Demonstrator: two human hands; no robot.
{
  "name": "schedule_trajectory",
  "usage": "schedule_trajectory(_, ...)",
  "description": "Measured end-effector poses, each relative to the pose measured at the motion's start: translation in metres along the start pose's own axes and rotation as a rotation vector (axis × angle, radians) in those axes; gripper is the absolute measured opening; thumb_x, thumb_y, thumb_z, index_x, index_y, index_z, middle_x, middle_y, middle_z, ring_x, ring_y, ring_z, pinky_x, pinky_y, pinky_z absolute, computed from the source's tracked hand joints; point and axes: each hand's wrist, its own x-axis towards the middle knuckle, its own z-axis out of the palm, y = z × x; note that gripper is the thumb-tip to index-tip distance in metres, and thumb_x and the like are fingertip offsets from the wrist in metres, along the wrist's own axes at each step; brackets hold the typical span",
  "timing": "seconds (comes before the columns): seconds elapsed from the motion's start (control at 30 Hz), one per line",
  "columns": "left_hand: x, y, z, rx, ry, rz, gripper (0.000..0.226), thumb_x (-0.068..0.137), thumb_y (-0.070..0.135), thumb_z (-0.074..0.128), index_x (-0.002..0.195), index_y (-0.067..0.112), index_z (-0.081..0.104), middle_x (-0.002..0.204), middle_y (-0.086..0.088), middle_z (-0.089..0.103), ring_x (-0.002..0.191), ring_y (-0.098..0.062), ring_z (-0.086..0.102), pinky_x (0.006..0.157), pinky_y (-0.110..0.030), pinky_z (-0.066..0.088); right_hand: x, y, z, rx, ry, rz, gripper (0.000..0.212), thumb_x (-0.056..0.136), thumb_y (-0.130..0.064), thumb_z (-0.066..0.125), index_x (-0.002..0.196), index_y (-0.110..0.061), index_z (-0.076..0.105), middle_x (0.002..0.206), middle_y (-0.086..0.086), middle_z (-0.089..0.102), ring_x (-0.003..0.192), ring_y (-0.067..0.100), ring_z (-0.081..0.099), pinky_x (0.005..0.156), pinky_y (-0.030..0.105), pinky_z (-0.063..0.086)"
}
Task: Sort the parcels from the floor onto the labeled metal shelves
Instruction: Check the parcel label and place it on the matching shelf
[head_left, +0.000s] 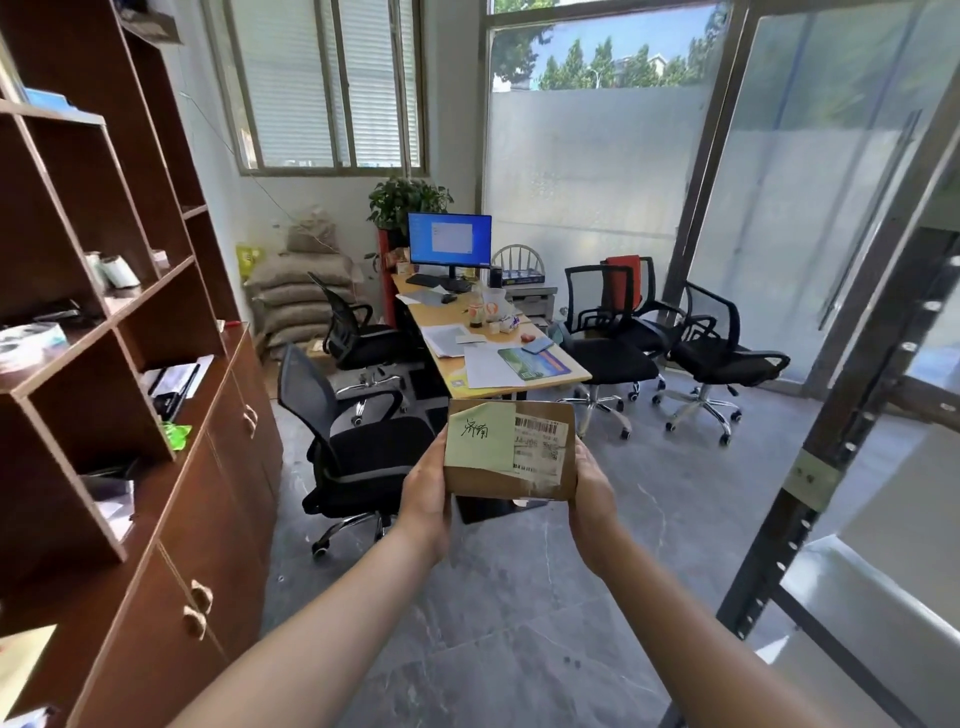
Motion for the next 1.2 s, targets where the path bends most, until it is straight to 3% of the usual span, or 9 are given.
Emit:
schedule_trajectory(0.2, 0.051, 0.018, -0.028, 0.017, -0.028, -0.042, 0.030, 0.102, 0.038, 0.050, 0.099, 0.019, 0.073, 0.075, 0.003, 0.077, 0.053, -0.005, 0.067, 0.043, -0.015, 0.048, 0.036, 0.012, 0.041, 0.005, 0.043, -0.025, 0.044, 0.108, -0.026, 0.026, 0.143, -0.019, 0.051, 0.131, 0.009, 0.066, 0.121, 0.026, 0.062, 0.099, 0.043, 0.053)
schedule_trajectory(0.4, 0.090, 0.022, -0.052, 0.024, -0.048, -0.089, 0.032, 0.102, 0.041, 0.050, 0.104, 0.019, 0.073, 0.076, 0.005, 0.075, 0.052, -0.002, 0.065, 0.045, -0.014, 0.047, 0.054, 0.023, 0.065, -0.015, 0.092, -0.036, 0.044, 0.108, -0.026, 0.023, 0.142, -0.022, 0.051, 0.126, 0.008, 0.068, 0.116, 0.026, 0.066, 0.080, 0.036, 0.058)
schedule_trajectory(0.57, 0.109, 0.019, -0.052, 0.006, -0.074, -0.113, 0.028, 0.102, 0.035, 0.052, 0.100, 0.017, 0.074, 0.078, 0.004, 0.077, 0.057, -0.003, 0.068, 0.046, -0.014, 0.048, 0.064, 0.030, 0.066, -0.026, 0.136, -0.052, 0.045, 0.107, -0.028, 0.025, 0.142, -0.022, 0.052, 0.130, 0.004, 0.067, 0.120, 0.022, 0.063, 0.103, 0.049, 0.049)
schedule_trajectory(0.67, 0.122, 0.016, -0.049, 0.021, -0.095, -0.118, 0.029, 0.100, 0.037, 0.055, 0.101, 0.019, 0.077, 0.096, -0.002, 0.080, 0.086, -0.013, 0.073, 0.069, -0.024, 0.054, 0.071, 0.029, 0.061, -0.013, 0.165, -0.032, 0.045, 0.106, -0.027, 0.025, 0.143, -0.023, 0.051, 0.128, 0.002, 0.068, 0.119, 0.019, 0.064, 0.106, 0.050, 0.046)
schedule_trajectory(0.73, 0.128, 0.015, -0.045, 0.024, -0.099, -0.106, 0.029, 0.100, 0.037, 0.055, 0.107, 0.020, 0.077, 0.106, -0.004, 0.079, 0.092, -0.017, 0.072, 0.075, -0.027, 0.053, 0.075, 0.027, 0.059, -0.001, 0.172, -0.035, 0.045, 0.107, -0.025, 0.025, 0.143, -0.022, 0.051, 0.129, 0.003, 0.068, 0.119, 0.019, 0.064, 0.106, 0.048, 0.047)
schedule_trajectory(0.9, 0.149, 0.007, -0.036, -0.003, -0.144, -0.137, 0.029, 0.101, 0.036, 0.054, 0.107, 0.019, 0.076, 0.101, -0.004, 0.080, 0.075, -0.009, 0.075, 0.055, -0.020, 0.055, 0.092, 0.031, 0.052, -0.034, 0.194, -0.027, 0.045, 0.106, -0.029, 0.025, 0.142, -0.024, 0.051, 0.129, 0.001, 0.068, 0.120, 0.019, 0.063, 0.108, 0.050, 0.045)
schedule_trajectory(1.07, 0.179, 0.004, -0.014, 0.000, -0.193, -0.154, 0.030, 0.102, 0.034, 0.052, 0.111, 0.018, 0.075, 0.097, -0.004, 0.080, 0.073, -0.010, 0.075, 0.051, -0.023, 0.056, 0.117, 0.028, 0.039, -0.016, 0.227, -0.025, 0.044, 0.106, -0.031, 0.025, 0.140, -0.029, 0.054, 0.124, -0.001, 0.070, 0.118, 0.018, 0.064, 0.107, 0.051, 0.045)
schedule_trajectory(1.2, 0.202, -0.001, 0.012, 0.037, -0.190, -0.191, 0.033, 0.100, 0.040, 0.054, 0.116, 0.019, 0.074, 0.108, -0.008, 0.078, 0.088, -0.020, 0.074, 0.054, -0.026, 0.057, 0.140, 0.021, 0.021, 0.033, 0.268, -0.029, 0.046, 0.107, -0.037, 0.025, 0.134, -0.023, 0.060, 0.118, 0.003, 0.073, 0.112, 0.020, 0.067, 0.106, 0.045, 0.046)
